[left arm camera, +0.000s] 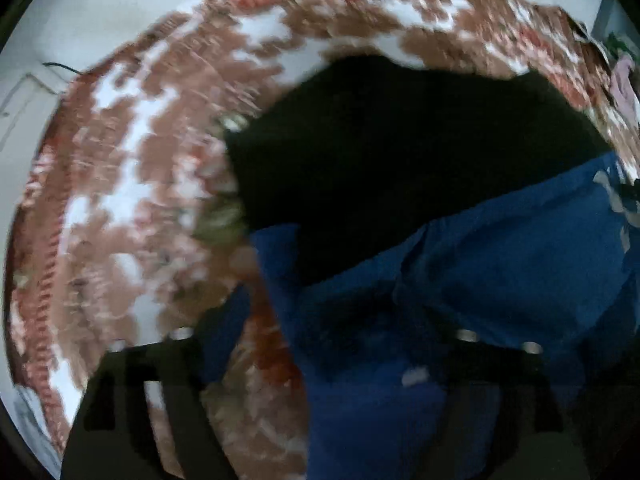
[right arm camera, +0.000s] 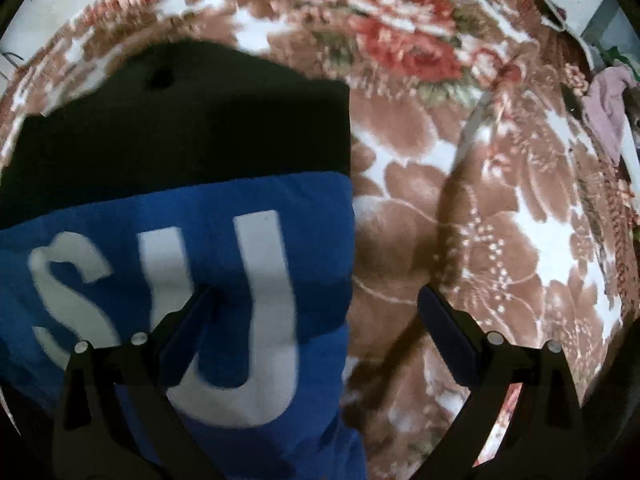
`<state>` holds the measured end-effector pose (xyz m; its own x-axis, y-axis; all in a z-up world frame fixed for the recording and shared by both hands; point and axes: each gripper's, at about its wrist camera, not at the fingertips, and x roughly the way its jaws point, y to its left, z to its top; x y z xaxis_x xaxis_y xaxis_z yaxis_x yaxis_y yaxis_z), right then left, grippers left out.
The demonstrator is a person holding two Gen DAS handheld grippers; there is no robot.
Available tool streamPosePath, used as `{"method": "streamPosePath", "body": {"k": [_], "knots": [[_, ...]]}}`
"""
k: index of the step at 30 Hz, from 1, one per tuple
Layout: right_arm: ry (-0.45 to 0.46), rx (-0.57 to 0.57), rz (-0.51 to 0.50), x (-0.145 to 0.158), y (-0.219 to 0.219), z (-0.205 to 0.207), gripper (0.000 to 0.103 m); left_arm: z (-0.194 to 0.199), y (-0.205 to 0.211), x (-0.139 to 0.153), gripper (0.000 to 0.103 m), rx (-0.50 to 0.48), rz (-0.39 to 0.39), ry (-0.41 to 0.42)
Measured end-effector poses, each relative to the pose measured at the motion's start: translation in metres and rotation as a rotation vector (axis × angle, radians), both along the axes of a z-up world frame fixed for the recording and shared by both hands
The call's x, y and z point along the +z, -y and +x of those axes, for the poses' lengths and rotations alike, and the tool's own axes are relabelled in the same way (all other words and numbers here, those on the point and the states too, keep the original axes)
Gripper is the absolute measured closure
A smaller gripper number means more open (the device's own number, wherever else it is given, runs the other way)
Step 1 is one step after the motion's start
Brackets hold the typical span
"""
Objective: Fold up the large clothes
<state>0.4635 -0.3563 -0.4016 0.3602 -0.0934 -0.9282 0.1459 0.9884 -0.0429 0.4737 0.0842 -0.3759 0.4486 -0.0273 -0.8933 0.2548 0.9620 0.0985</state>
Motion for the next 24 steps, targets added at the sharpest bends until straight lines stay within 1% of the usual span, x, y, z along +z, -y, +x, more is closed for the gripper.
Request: {"method": "streamPosePath", "body": {"k": [2, 3, 5, 7, 10, 12, 13, 15, 17, 18, 21, 22, 24], "knots": [[0.077, -0.016, 0.076, 0.018, -0.009, -0.010, 0.005, -0.014, -0.003, 0.018, 0.019, 0.004, -0.002, 0.050], [0.107, -0.022, 0.127, 0.026, -0.019, -0.014, 0.005, -0.022, -0.002, 0.029, 0.016, 0.011, -0.026, 0.067], [0.134, -0.008, 0.216, 0.036, -0.047, -0.016, 0.005, -0.031, 0.004, 0.039, 0.015, 0.012, -0.069, 0.078], [0.140, 0.026, 0.232, 0.039, -0.073, -0.014, 0.005, -0.036, 0.021, 0.041, 0.014, -0.008, -0.104, 0.082], [0.126, 0.086, 0.203, 0.031, -0.109, -0.007, 0.005, -0.035, 0.049, 0.026, 0.014, -0.043, -0.124, 0.075], [0.115, 0.109, 0.163, 0.021, -0.123, -0.003, 0.005, -0.028, 0.063, 0.007, 0.014, -0.058, -0.122, 0.060], [0.106, 0.120, 0.131, 0.014, -0.125, 0.001, 0.005, -0.027, 0.067, -0.002, 0.014, -0.060, -0.112, 0.054], [0.091, 0.130, 0.066, 0.000, -0.126, -0.001, 0.005, -0.023, 0.068, -0.028, 0.014, -0.061, -0.068, 0.016], [0.075, 0.127, 0.065, -0.015, -0.120, -0.006, 0.005, -0.026, 0.064, -0.046, 0.014, -0.060, -0.021, -0.002], [0.076, 0.130, 0.063, -0.020, -0.117, -0.011, 0.005, -0.028, 0.062, -0.049, 0.013, -0.065, -0.012, -0.002], [0.102, 0.151, 0.022, -0.021, -0.118, -0.022, 0.005, -0.035, 0.054, -0.051, 0.011, -0.081, 0.015, 0.015], [0.102, 0.141, 0.031, -0.021, -0.115, -0.022, 0.005, -0.036, 0.048, -0.050, 0.009, -0.073, 0.022, 0.011], [0.108, 0.112, 0.015, -0.018, -0.106, -0.024, 0.005, -0.039, 0.034, -0.047, 0.009, -0.053, -0.004, -0.004]]}}
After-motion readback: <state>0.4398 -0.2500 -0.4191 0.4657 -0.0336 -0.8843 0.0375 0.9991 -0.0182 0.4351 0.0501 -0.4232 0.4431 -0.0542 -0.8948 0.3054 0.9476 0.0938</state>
